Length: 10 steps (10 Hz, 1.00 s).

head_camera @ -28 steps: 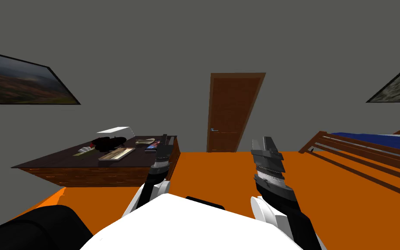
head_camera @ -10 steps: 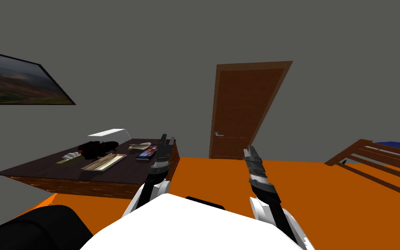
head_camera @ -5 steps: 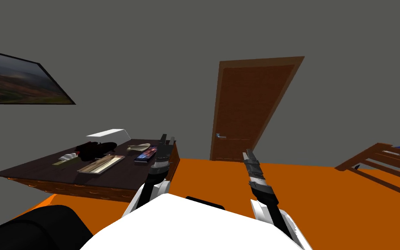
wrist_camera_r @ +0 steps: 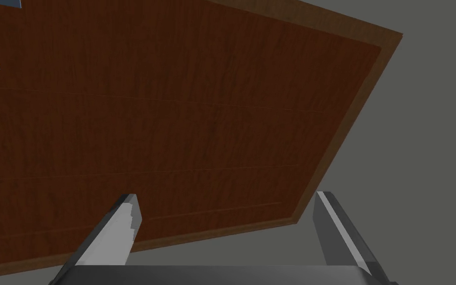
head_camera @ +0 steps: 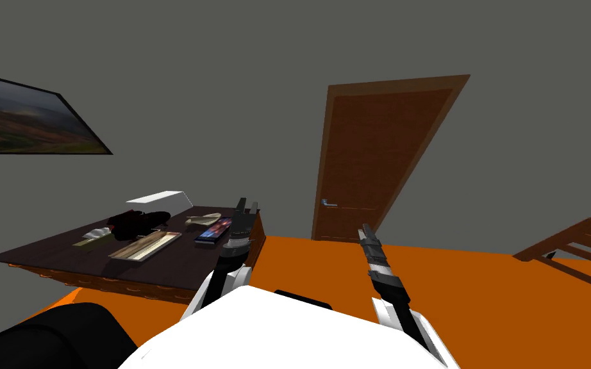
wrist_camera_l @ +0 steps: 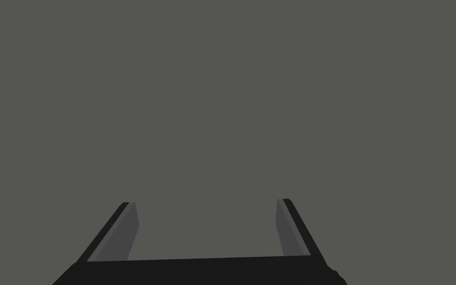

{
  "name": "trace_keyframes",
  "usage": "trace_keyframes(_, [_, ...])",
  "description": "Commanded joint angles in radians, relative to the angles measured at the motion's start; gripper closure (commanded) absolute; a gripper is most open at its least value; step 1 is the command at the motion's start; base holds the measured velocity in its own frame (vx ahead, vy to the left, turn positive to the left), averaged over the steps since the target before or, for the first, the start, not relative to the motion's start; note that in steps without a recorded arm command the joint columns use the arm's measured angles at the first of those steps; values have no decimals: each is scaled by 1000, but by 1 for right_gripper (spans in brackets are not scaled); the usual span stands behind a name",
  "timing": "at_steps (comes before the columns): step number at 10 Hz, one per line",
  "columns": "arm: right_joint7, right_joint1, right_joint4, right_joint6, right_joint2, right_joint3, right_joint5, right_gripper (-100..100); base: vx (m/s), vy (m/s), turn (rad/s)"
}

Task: Pull the door open

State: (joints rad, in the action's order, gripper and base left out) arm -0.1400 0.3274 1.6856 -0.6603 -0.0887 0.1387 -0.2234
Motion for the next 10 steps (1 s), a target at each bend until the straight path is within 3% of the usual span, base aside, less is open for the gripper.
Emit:
trace_keyframes(1, [-11,-4,-28,-13,-5,8,-4,-100,65,8,11])
trace_keyframes(10, [-126,-73,-295,-95,-29,84,-89,-100,95,13,33])
